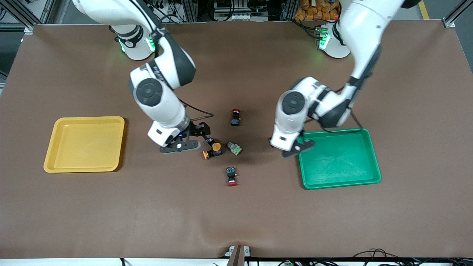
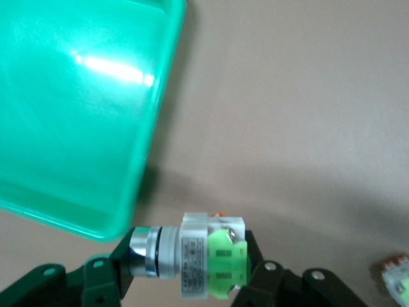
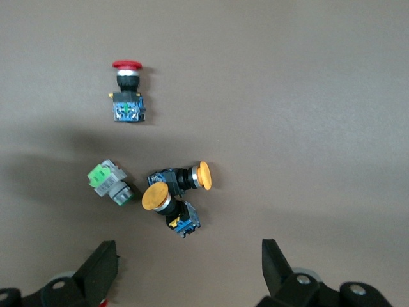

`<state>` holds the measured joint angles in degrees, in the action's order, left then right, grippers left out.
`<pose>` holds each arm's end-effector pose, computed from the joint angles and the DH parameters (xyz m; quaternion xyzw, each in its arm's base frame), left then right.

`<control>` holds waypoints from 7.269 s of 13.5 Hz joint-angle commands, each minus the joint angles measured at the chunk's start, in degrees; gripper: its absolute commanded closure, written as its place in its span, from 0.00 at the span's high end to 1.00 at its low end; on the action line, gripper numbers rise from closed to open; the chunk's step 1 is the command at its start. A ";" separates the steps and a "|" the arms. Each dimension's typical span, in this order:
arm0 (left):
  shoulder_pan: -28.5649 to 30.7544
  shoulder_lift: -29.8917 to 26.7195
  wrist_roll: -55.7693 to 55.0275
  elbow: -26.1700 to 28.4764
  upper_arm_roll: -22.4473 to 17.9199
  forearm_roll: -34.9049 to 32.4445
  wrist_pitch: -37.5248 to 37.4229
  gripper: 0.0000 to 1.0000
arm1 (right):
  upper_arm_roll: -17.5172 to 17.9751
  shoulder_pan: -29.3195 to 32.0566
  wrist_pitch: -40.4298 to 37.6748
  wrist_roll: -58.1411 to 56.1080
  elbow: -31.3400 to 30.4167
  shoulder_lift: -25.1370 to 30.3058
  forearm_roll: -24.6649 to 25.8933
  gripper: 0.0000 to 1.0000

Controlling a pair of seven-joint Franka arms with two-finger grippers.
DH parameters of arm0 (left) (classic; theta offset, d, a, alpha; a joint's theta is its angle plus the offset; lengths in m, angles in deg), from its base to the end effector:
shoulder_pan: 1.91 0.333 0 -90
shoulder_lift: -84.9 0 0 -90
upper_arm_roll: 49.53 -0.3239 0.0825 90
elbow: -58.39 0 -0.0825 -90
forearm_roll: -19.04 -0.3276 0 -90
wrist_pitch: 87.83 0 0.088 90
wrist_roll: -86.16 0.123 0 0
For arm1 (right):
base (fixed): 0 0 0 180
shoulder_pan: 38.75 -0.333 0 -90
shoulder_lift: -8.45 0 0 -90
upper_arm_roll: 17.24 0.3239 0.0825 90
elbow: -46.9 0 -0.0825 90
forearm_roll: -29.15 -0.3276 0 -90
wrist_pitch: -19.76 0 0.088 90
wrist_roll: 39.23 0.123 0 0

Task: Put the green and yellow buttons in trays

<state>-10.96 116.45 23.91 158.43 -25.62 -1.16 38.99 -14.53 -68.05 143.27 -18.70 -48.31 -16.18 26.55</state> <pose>0.5435 -0.2993 0.3038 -0.9844 -0.1725 -0.0162 0.0296 0.5357 0.3333 0.3848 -0.9954 -0.0856 -0.0160 0.0403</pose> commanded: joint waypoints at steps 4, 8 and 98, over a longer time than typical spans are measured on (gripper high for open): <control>9.04 -0.61 8.96 1.21 3.50 -0.72 -1.22 0.00 | -0.51 -4.00 8.38 0.74 -6.54 0.55 2.16 1.00; 13.36 -0.61 14.07 2.00 3.42 -1.51 -1.22 0.00 | -0.51 -5.32 28.77 0.04 -17.53 -0.16 2.16 1.00; 31.99 5.98 9.33 -3.11 11.85 -3.26 -9.76 0.00 | -0.16 52.86 2.36 -48.30 -18.00 -1.30 5.24 1.00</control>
<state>19.60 122.48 33.36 152.56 -14.23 -3.79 26.22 -15.35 -14.82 147.76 -66.37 -67.93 -17.58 31.46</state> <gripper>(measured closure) 0.586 0.000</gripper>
